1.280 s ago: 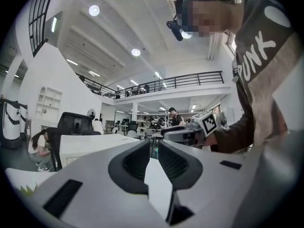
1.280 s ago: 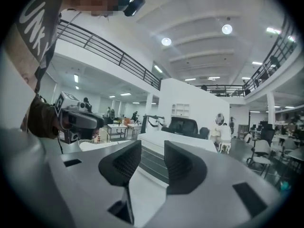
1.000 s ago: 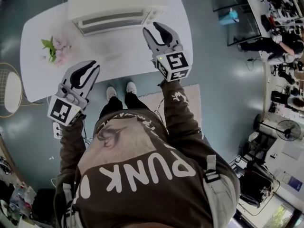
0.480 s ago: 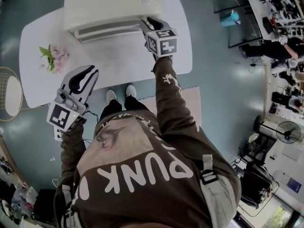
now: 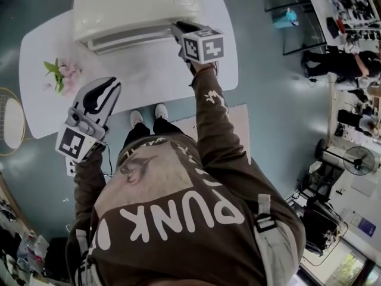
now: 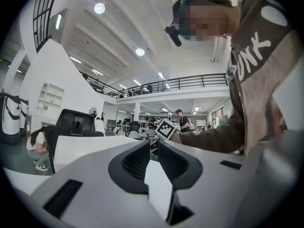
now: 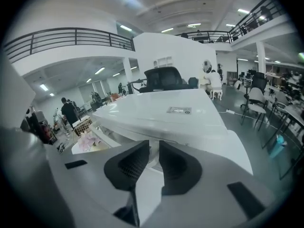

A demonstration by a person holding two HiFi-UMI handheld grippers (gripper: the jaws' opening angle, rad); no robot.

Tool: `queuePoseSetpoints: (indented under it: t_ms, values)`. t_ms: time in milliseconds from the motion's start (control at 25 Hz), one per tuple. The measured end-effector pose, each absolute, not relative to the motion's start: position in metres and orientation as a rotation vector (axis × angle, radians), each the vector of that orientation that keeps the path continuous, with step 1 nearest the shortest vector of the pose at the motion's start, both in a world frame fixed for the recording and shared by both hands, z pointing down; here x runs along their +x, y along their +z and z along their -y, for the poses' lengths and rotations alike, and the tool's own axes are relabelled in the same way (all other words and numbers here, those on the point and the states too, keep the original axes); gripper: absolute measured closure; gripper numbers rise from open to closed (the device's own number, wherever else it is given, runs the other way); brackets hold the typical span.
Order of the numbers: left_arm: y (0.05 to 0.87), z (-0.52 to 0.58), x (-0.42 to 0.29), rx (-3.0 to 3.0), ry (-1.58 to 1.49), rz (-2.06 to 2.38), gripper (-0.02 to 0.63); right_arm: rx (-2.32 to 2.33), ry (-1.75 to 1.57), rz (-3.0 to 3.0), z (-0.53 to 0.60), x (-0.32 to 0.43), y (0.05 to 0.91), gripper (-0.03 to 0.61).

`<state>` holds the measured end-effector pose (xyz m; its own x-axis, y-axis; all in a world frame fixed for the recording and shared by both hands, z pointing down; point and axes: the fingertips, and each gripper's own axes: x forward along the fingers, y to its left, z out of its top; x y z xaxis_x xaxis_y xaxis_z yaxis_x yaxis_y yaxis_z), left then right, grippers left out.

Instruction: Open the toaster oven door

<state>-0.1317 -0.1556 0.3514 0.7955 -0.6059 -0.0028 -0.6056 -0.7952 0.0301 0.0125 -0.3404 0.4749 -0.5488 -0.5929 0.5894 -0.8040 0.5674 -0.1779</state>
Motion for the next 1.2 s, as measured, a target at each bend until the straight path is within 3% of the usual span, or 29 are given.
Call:
queuePoseSetpoints:
  t_ms: [1200]
  values:
    - [0.348,0.169,-0.133,2.959,0.005,1.006,0.56,0.997,0.448,2.305,0.227,0.031,0.532,0.49]
